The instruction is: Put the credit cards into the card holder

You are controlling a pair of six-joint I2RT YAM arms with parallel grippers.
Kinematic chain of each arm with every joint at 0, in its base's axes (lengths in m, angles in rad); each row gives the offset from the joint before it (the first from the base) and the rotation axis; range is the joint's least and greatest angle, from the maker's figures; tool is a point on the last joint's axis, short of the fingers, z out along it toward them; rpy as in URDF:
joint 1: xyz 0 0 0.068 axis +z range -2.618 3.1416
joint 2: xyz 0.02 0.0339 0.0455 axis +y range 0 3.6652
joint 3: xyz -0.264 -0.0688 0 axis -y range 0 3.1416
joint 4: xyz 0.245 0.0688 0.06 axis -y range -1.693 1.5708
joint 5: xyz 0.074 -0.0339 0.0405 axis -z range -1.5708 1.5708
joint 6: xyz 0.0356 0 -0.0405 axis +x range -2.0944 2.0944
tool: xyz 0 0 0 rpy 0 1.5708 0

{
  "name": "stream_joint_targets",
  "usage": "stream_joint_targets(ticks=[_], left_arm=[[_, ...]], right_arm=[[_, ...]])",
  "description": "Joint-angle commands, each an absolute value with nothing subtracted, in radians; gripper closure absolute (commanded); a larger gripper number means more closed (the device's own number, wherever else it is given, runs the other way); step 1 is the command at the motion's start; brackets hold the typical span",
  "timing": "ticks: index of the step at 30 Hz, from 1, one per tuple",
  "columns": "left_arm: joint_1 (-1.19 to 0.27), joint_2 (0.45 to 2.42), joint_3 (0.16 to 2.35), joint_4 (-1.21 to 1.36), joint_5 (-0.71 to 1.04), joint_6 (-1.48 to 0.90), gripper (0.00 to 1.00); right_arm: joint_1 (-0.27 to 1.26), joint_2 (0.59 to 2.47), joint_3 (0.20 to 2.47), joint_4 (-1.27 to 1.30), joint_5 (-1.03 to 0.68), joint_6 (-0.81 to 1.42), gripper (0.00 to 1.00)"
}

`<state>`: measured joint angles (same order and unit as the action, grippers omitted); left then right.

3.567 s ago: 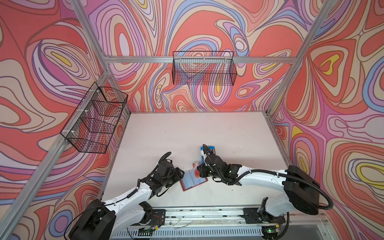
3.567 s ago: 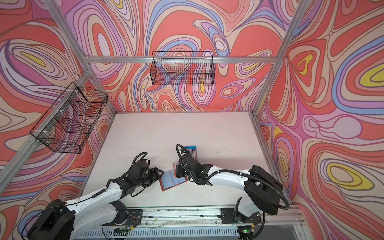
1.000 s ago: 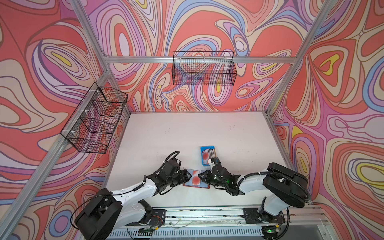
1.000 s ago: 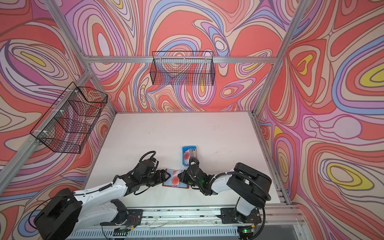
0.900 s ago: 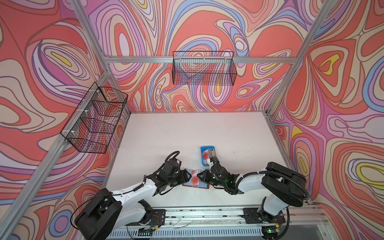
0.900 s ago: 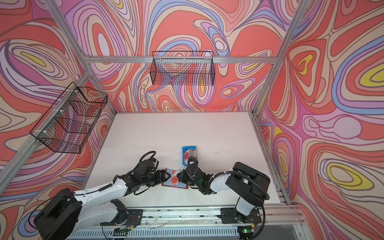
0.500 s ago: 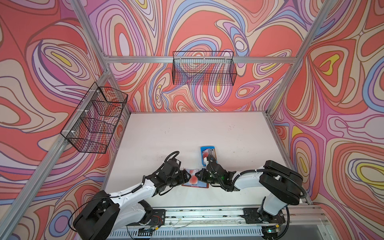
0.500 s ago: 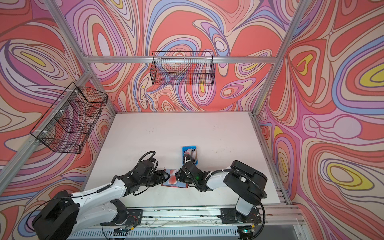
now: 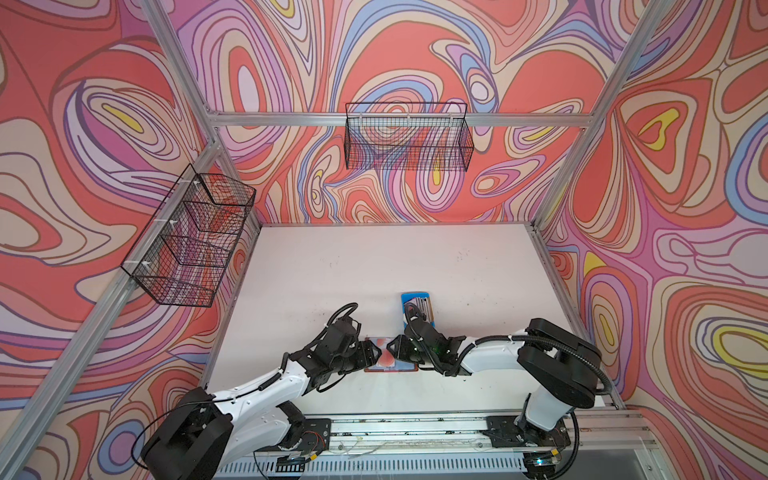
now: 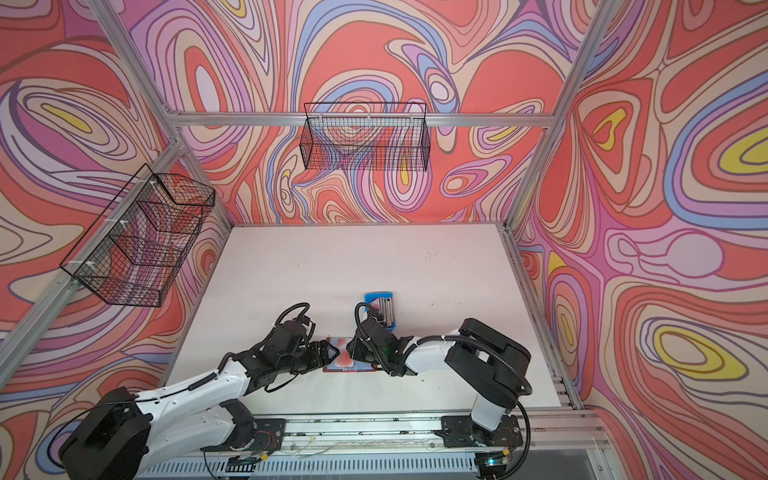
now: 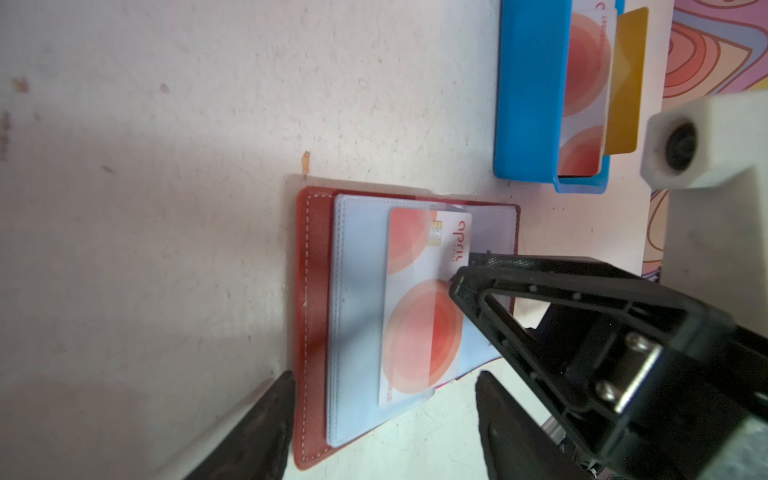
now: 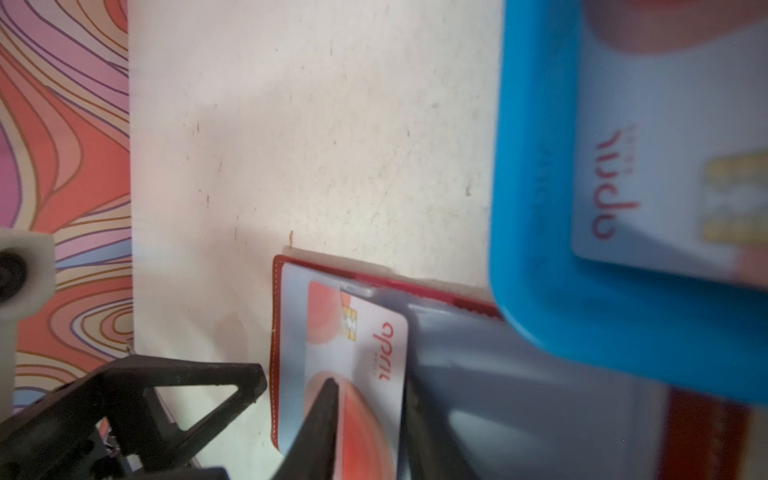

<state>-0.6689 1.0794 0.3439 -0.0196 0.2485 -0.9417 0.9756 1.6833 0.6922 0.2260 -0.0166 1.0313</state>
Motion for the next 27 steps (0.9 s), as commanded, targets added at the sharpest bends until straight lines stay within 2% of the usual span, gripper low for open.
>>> stream_joint_targets(ticks=[1, 5, 10, 20, 27], left_arm=[[-0.673, 1.06, 0.325, -0.046, 0.216, -0.928, 0.3], [-0.673, 1.056, 0.325, -0.044, 0.212, -0.925, 0.3], [-0.673, 1.07, 0.322, -0.017, 0.213, -0.927, 0.29], [-0.673, 1.115, 0.323, 0.032, 0.245, -0.928, 0.29], [-0.674, 1.117, 0.32, 0.047, 0.254, -0.919, 0.29]], right_arm=[[0.978, 1.624, 0.701, 0.035, 0.089, 0.998, 0.61], [0.978, 1.544, 0.697, -0.035, 0.152, 0.99, 0.57], [0.979, 1.512, 0.66, 0.024, 0.112, 1.0, 0.56], [0.998, 1.623, 0.665, 0.167, 0.024, 1.022, 0.57], [1.019, 1.691, 0.71, 0.21, -0.01, 1.024, 0.61]])
